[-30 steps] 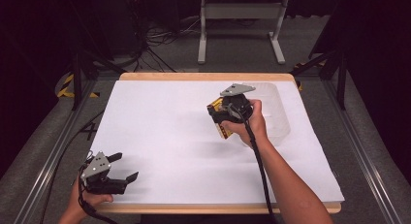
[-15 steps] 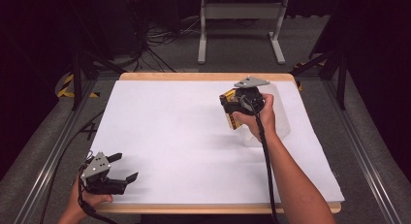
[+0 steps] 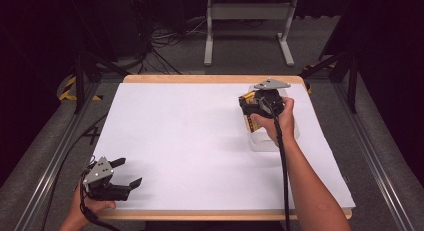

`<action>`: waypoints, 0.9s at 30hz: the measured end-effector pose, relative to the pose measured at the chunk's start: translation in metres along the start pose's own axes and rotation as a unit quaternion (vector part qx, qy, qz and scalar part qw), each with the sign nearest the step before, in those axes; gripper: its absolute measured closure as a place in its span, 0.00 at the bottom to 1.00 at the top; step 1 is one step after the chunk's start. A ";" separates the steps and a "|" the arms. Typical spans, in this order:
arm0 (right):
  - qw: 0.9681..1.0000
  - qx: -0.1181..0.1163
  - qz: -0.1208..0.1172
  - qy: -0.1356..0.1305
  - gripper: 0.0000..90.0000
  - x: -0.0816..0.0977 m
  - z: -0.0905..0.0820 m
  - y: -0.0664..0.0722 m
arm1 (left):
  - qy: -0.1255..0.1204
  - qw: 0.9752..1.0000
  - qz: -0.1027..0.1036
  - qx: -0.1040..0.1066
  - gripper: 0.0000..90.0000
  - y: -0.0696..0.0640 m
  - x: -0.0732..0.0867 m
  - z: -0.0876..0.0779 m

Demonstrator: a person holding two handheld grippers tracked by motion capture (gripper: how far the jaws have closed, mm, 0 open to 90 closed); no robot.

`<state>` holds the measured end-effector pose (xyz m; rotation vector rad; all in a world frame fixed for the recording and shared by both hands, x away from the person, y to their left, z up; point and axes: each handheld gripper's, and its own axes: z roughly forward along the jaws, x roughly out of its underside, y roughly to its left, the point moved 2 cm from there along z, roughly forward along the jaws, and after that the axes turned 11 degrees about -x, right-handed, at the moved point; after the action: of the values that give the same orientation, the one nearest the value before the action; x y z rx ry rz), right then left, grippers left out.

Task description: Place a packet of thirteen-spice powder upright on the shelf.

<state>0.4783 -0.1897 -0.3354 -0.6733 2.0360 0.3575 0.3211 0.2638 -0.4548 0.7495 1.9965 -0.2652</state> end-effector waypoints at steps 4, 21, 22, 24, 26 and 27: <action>1.000 0.005 0.007 0.001 0.36 0.006 -0.003 -0.007 | 0.000 1.000 0.000 0.000 0.11 0.000 0.000 0.000; 0.999 0.017 0.034 0.006 0.36 0.024 -0.015 -0.030 | 0.001 1.000 0.003 0.001 0.11 0.000 0.000 0.000; 0.999 0.018 0.035 0.005 0.36 0.024 -0.016 -0.031 | 0.001 1.000 0.003 0.001 0.11 0.000 0.000 0.000; 0.999 0.019 0.035 0.007 0.36 0.025 -0.018 -0.032 | 0.000 1.000 0.004 0.001 0.11 0.000 0.000 0.000; 0.999 0.020 0.034 0.009 0.36 0.027 -0.021 -0.033 | 0.001 1.000 0.003 0.001 0.11 0.000 0.000 -0.001; 0.999 0.021 0.033 0.010 0.36 0.027 -0.022 -0.033 | 0.001 1.000 0.003 0.001 0.11 0.000 0.000 -0.001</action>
<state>0.4713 -0.2359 -0.3468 -0.5884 2.0827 0.3463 0.3207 0.2641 -0.4544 0.7572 1.9954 -0.2625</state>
